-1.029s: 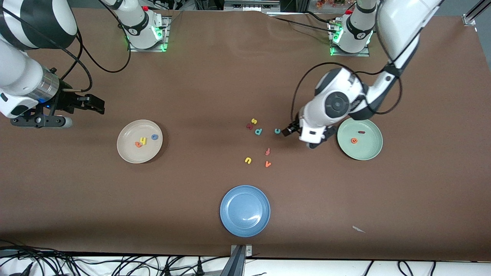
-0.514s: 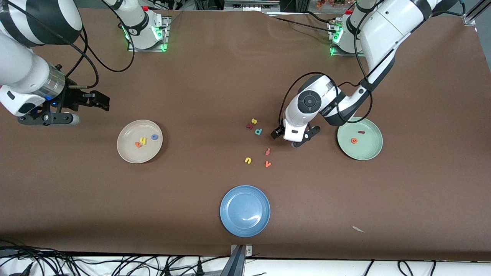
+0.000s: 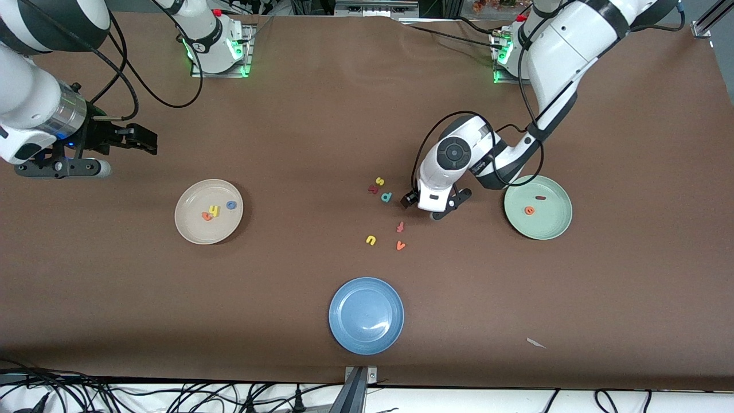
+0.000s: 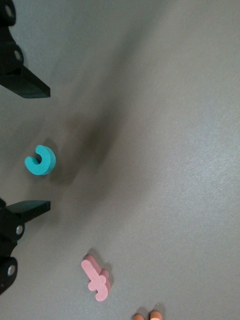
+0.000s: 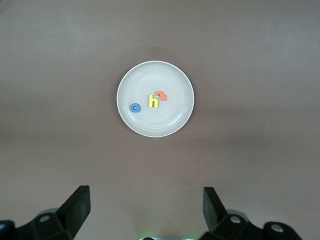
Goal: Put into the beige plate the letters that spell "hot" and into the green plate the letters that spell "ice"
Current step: 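Grasp the teal c with the left gripper and lift it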
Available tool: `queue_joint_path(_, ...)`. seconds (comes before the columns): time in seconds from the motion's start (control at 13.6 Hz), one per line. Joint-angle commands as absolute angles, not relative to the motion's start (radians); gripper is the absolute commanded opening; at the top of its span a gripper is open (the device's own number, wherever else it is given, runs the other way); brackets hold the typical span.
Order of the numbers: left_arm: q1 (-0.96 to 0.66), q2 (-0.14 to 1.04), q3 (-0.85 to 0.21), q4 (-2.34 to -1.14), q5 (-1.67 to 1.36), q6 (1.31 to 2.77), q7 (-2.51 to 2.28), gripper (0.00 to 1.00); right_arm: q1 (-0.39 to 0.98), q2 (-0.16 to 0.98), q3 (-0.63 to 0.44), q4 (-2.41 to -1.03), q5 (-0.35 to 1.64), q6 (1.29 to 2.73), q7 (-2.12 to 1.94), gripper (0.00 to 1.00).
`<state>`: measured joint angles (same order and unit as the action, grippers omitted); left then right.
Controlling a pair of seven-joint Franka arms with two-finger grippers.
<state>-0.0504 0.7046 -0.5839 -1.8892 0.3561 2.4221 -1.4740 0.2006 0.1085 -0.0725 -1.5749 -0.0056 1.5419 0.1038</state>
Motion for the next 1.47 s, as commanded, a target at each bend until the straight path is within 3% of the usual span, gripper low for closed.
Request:
queue_joint_path(0.0,-0.083,0.713,-0.557,-1.876,0.391,2.439,-1.512,0.85,0.209,0.107,-0.086,-1.548,0.008,1.513,0.086,1.0)
queue_joint_path(0.22,-0.081,0.715,-0.555,-1.873,0.391,2.439,-1.516,0.59,0.184,0.11,-0.075,-1.543,0.009,1.5,0.084,1.0)
queue_joint_path(0.29,-0.083,0.716,-0.555,-1.873,0.391,2.439,-1.516,0.56,0.173,0.112,-0.058,-1.543,0.009,1.499,0.084,1.0)
queue_joint_path(0.51,-0.083,0.721,-0.555,-1.871,0.391,2.439,-1.516,0.53,0.101,0.109,0.012,-1.542,0.008,1.499,0.086,1.0)
queue_joint_path(1.25,-0.13,0.727,-0.531,-1.864,0.391,2.439,-1.56,0.53,0.106,0.11,0.018,-1.532,0.014,1.496,0.087,1.0)
queue_joint_path(1.4,-0.149,0.726,-0.509,-1.859,0.391,2.439,-1.562,0.45,0.106,0.106,0.017,-1.532,0.025,1.494,0.086,1.0)
